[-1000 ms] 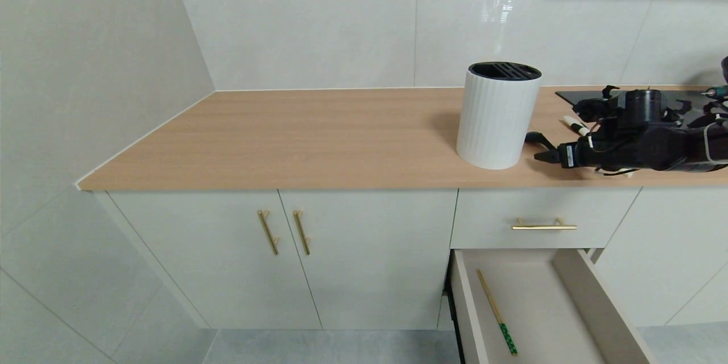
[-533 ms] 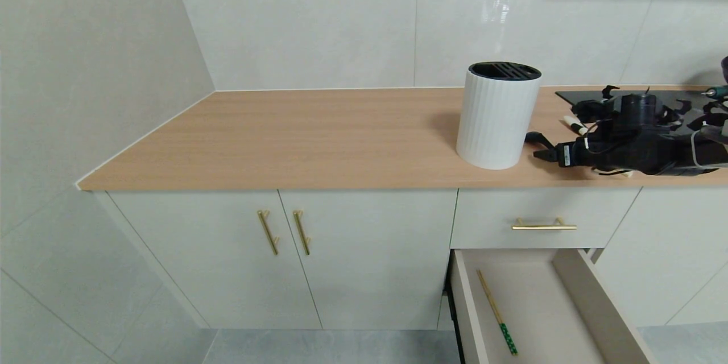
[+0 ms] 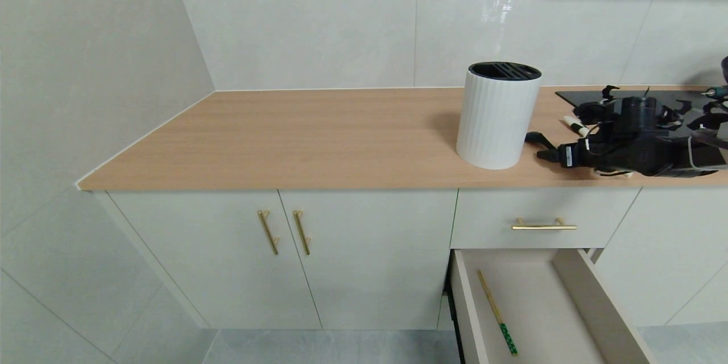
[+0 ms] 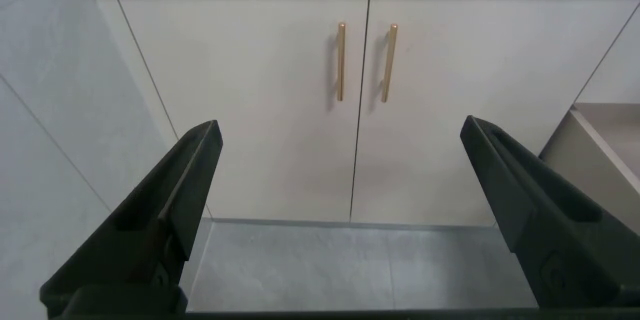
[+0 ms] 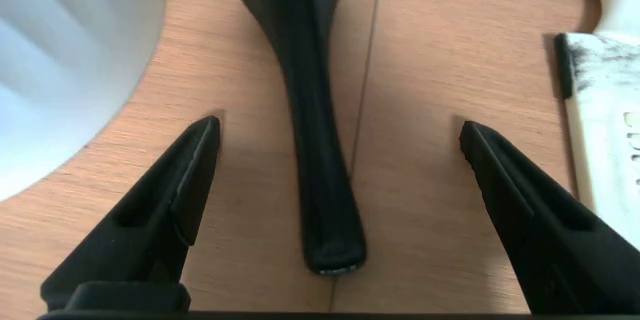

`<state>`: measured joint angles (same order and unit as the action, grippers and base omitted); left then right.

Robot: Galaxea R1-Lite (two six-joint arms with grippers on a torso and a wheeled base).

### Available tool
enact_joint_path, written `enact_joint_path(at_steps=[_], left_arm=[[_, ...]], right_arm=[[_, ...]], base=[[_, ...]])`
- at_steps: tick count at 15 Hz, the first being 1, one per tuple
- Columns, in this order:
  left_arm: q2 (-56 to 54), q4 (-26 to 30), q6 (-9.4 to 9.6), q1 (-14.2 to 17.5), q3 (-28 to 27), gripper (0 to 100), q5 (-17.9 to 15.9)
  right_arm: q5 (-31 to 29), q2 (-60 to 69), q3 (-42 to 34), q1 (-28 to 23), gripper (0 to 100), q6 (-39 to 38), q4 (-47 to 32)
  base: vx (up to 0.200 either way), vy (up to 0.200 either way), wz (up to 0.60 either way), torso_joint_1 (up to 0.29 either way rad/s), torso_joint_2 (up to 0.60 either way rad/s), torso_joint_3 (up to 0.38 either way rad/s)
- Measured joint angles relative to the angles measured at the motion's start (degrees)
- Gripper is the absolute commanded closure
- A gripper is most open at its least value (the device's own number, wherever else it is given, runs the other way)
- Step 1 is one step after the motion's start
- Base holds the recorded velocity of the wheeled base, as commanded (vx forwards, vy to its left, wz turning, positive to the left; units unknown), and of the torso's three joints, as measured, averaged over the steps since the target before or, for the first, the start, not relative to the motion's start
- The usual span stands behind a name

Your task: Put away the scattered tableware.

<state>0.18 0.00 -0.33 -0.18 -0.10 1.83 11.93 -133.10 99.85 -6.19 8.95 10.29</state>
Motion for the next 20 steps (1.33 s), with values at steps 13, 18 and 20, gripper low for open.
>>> enact_joint_path(at_steps=[13,18,20], left_arm=[[0.0,0.0,0.01,0.0,0.0,0,0.0],[0.0,0.0,0.01,0.0,0.0,0,0.0],[0.0,0.0,0.0,0.0,0.0,0,0.0]], right_arm=[[-2.3,0.6,-0.2,0.4,100,-3.1,-1.0],[-9.0,9.6,-3.2,0.3,100,-13.5,-8.3],[-9.4,15.5,-10.1,-0.1,100,-14.6,-8.8]], base=[[0.0,0.0,0.0,0.0,0.0,0.0],[0.0,0.0,0.0,0.0,0.0,0.0],[0.0,0.0,0.0,0.0,0.0,0.0]])
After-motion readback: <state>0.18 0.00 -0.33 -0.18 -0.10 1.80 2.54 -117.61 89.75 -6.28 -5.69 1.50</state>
